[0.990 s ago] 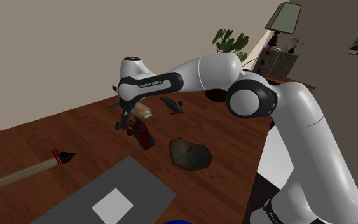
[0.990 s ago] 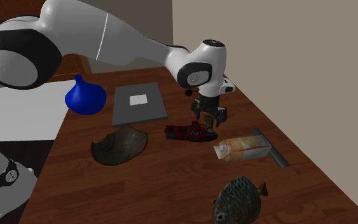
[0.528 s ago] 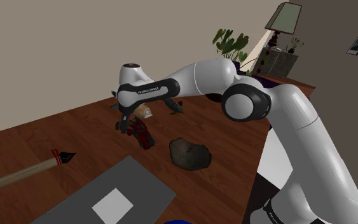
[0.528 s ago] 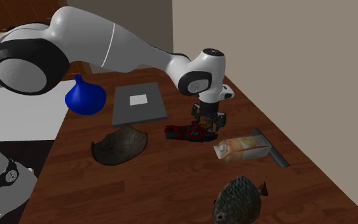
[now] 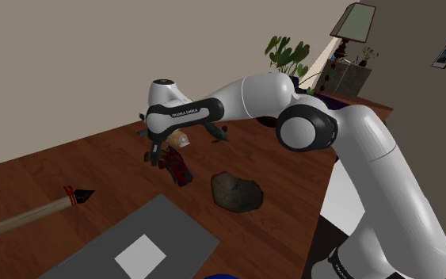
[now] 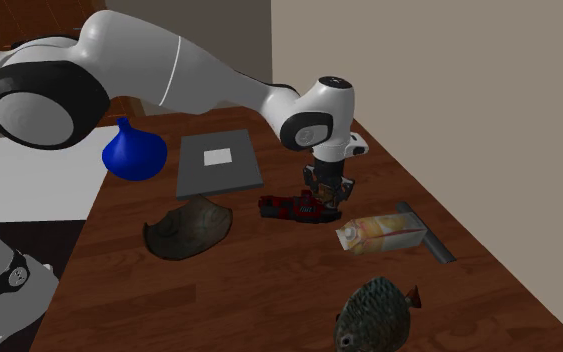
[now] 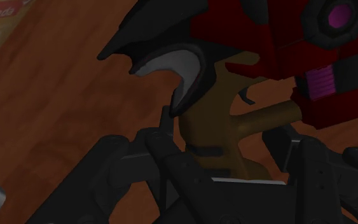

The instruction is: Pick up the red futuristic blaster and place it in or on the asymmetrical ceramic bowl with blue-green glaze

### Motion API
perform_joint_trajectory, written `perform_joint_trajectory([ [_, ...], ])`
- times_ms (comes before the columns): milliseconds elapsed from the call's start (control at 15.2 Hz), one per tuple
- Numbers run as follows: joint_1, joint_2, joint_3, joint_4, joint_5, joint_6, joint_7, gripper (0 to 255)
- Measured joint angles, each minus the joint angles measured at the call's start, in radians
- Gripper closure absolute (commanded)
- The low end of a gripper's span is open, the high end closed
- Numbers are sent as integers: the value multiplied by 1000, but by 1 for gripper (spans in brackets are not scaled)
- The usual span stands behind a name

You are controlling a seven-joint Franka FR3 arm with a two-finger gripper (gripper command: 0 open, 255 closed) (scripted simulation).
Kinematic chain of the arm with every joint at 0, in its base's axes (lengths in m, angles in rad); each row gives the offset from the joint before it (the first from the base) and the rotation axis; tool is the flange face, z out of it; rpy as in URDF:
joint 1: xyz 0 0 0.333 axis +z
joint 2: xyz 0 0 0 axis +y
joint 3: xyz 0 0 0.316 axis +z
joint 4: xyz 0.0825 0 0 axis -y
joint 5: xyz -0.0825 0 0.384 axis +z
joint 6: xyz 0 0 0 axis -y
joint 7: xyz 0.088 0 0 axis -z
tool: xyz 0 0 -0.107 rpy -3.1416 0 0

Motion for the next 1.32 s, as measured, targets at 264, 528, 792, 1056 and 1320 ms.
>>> perform_joint_trajectory([
  [264, 0, -1, 0, 0, 0, 1, 0, 255],
  [528, 0, -2, 0, 1, 0, -4, 0, 255],
  [792, -1, -26, 1, 5, 1, -33, -1, 255],
  [1056, -1, -52, 2, 14, 2, -67, -1, 255],
  [1320, -1, -78, 2, 29, 3, -107, 0, 255],
])
